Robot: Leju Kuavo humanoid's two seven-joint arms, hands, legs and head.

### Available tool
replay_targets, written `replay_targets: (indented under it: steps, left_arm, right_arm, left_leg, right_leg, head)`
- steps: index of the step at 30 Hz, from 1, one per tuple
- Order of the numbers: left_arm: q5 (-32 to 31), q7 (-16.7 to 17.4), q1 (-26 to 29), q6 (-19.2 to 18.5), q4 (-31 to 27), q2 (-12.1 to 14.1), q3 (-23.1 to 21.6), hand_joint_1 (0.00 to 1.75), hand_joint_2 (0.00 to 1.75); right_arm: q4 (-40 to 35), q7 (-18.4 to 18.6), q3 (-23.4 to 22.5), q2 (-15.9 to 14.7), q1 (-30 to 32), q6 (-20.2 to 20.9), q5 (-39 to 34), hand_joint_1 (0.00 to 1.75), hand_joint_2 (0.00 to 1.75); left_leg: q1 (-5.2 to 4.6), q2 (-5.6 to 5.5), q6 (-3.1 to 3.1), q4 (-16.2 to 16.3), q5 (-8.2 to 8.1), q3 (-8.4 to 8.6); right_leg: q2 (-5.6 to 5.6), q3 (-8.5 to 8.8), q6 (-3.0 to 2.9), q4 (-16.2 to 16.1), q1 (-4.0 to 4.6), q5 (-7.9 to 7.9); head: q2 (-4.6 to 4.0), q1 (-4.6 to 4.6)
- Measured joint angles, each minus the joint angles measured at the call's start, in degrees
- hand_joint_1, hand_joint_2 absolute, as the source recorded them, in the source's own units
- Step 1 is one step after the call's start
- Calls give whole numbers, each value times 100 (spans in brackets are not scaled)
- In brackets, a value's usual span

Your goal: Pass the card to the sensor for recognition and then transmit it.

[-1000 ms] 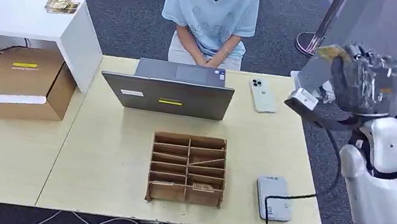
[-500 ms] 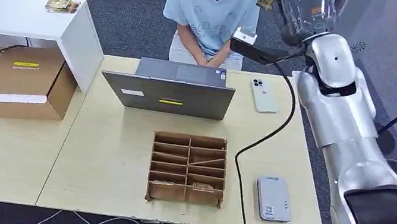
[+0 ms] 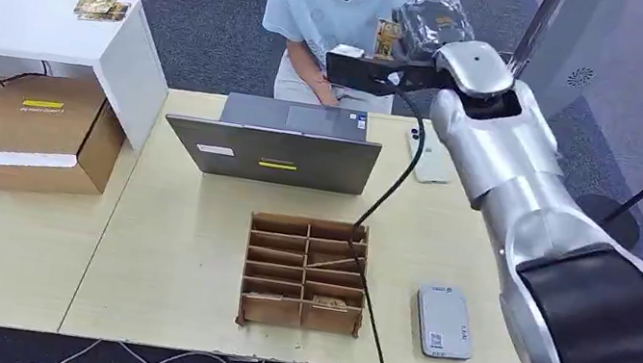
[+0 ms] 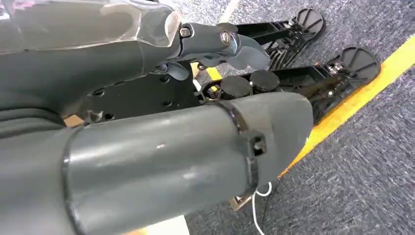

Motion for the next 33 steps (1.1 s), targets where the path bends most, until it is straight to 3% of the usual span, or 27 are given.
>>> replay_targets:
  steps: [18,20,21,29,33]
  left_arm:
    - [0,-17,0,-37,0,28,0,0,0]
    - [0,-17,-2,-33,0,28,0,0,0]
    - [0,-17,-2,-31,0,28,0,0,0]
    - [0,-59,-3,-15,0,26,0,0,0]
    - [0,-94,-3,-13,0,22,0,0,0]
  right_arm:
    - [435,55,-2,0,-5,42,-77,175,175]
    - [440,61,-2,0,-5,35,-74,133,175]
    - [440,72,-2,0,-5,33,-70,2,175]
    - [451,135,-15,-2,-4,-109,-107,0,175]
    - [418,105,-207,-28,22,-696,-444,0,175]
  left_leg:
    - [1,0,0,1,0,1]
    - [1,0,0,1,0,1]
    - [1,0,0,1,0,2]
    - [1,1,0,1,0,3]
    - [1,1,-1,2,0,3]
  right_leg:
    - [1,-1,0,1,1,0]
    - [2,-1,0,0,1,0]
    - [1,-1,0,0,1,0]
    - [3,-2,0,0,1,0]
    - [2,-3,0,0,1,0]
  head:
    - [0,-2]
    - [0,-2]
    - [0,0]
    - [0,-2]
    - [0,-2]
